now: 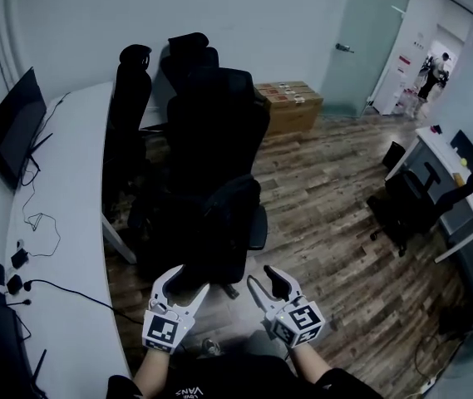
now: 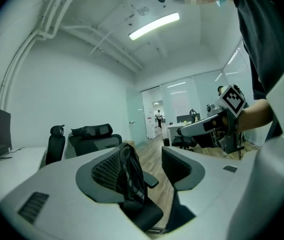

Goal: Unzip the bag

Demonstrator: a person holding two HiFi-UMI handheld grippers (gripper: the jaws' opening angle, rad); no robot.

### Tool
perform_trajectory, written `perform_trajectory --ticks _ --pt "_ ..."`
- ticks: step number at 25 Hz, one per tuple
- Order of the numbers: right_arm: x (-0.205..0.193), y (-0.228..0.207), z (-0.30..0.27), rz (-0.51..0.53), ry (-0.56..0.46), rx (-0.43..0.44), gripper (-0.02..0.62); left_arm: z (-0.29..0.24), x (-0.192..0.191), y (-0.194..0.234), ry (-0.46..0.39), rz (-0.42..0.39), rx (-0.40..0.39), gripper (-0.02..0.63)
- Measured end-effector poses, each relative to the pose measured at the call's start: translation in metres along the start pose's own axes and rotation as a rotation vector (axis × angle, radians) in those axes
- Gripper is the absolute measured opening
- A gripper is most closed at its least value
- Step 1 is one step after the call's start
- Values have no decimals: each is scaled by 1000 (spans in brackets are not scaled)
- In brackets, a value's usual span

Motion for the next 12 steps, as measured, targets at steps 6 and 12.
perform_trajectory --ticks 6,12 --pt "-12 -20 -37 -6 36 19 178 -27 -17 18 32 -33 -3 262" --pt "-16 -57 -99 -4 65 126 178 -62 -26 39 58 -51 50 270"
Point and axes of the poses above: the fingertips, and each gripper's own axes: z backward along the fingers, y to its left, x out of its top, the point moved 5 cm from there along z, backward along the fingers, and after that the axes turned 1 degree about z, right-handed, at the moved point
